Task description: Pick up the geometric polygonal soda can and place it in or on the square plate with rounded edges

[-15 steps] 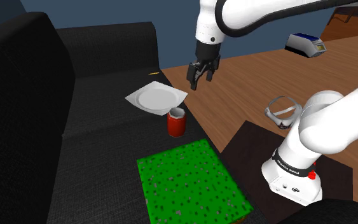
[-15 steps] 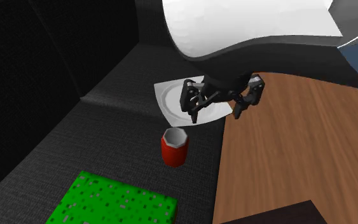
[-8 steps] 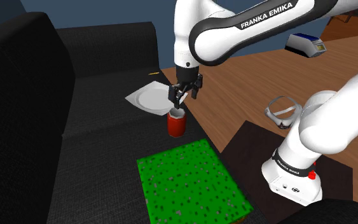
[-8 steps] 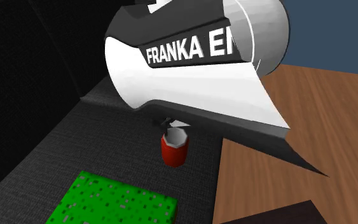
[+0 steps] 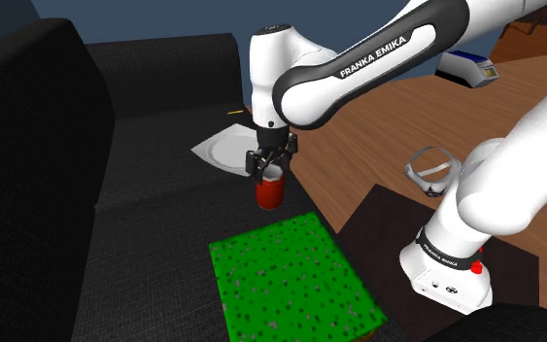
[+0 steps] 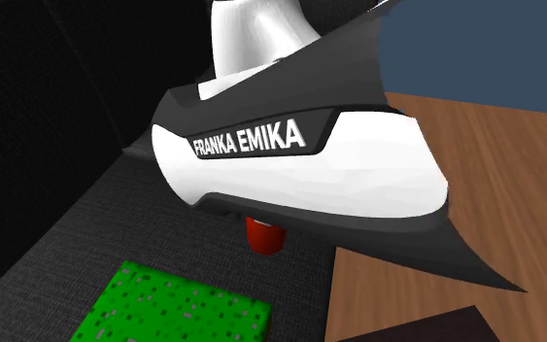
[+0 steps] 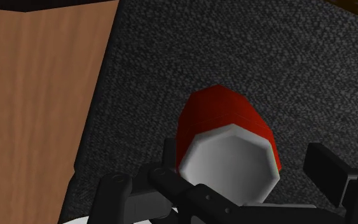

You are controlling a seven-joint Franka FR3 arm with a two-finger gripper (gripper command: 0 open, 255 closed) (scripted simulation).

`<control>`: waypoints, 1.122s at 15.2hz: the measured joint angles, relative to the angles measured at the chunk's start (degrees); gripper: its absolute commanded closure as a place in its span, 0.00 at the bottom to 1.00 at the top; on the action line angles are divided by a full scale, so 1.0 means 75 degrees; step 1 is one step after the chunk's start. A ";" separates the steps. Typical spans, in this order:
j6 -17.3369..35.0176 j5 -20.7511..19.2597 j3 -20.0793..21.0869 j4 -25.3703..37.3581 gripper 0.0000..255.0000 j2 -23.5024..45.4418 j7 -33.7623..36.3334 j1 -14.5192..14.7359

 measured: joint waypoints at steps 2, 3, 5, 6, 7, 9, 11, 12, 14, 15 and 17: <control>0.0247 -0.0032 0.0018 -0.0141 0.00 0.0113 0.0018 -0.0012; 0.0325 -0.0044 0.0025 -0.0179 0.00 0.0154 0.0027 -0.0015; 0.0379 -0.0052 0.0037 -0.0202 0.00 0.0186 0.0046 -0.0012; 0.0391 -0.0054 0.0040 -0.0207 0.00 0.0192 0.0051 -0.0011; 0.0397 -0.0055 0.0042 -0.0209 0.00 0.0195 0.0053 -0.0011; 0.0401 -0.0055 0.0043 -0.0210 0.00 0.0196 0.0055 -0.0010; 0.0401 -0.0054 0.0044 -0.0206 1.00 0.0193 0.0054 -0.0010; 0.0401 -0.0054 0.0044 -0.0207 1.00 0.0191 0.0055 -0.0009; 0.0400 -0.0054 0.0043 -0.0206 1.00 0.0191 0.0054 -0.0010; 0.0398 -0.0054 0.0043 -0.0205 1.00 0.0191 0.0053 -0.0010; 0.0397 -0.0054 0.0042 -0.0205 1.00 0.0191 0.0052 -0.0010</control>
